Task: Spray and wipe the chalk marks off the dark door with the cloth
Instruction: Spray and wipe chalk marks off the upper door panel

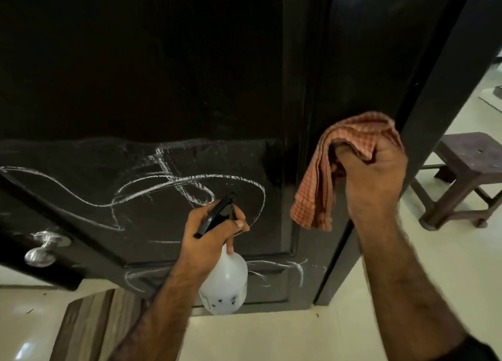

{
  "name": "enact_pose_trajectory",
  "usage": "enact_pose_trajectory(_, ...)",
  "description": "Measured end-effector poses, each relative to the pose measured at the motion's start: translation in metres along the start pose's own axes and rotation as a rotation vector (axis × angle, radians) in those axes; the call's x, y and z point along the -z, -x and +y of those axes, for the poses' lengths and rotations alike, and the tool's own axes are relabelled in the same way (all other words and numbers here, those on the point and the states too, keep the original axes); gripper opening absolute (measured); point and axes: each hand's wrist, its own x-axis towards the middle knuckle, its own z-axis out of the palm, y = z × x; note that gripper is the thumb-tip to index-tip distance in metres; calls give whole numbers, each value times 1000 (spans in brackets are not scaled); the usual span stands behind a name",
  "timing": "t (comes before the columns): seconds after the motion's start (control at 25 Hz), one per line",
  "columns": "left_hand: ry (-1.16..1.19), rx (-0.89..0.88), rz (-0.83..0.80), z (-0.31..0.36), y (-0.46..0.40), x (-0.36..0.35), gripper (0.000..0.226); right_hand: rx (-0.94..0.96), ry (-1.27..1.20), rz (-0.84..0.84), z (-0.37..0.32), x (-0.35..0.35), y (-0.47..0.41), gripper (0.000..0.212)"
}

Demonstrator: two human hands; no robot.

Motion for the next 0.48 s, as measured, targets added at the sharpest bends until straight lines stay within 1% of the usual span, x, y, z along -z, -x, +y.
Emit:
enact_pose_trajectory(0.04,13,-15,-6,1,-1,-3,6,38,-105,-50,4,-1,-5,20)
enact_pose_trajectory(0.08,18,-22,-21,1,-3,-6,10,32,-189,-121,16,-2,-3,17)
enact_pose_trajectory(0.12,13,-30,-36,0,-4,-8,11,-19,-215,-186,39,-1,8,17)
enact_pose_trajectory(0.16,11,-33,-43,0,-5,-11,12,-120,-200,-244,60,0,27,19)
enact_pose_trajectory(0.24,24,-28,-62,-3,-5,-14,11,-412,-24,-295,108,7,65,27)
enact_pose_trajectory(0.28,21,-25,-65,-4,-5,-16,11,-526,84,-275,118,8,76,27)
enact_pose_trajectory(0.32,16,-22,-61,-6,-6,-16,11,-539,143,-257,123,6,77,25)
enact_pose_trajectory(0.36,8,-20,-61,-6,-7,-14,12,-463,176,-226,121,1,70,25)
enact_pose_trajectory(0.4,-2,-18,-60,-6,-7,-12,11,-347,183,-197,113,-7,61,25)
enact_pose_trajectory(0.48,-18,-28,-44,-7,-9,-10,4,-123,83,-163,79,-20,39,17)
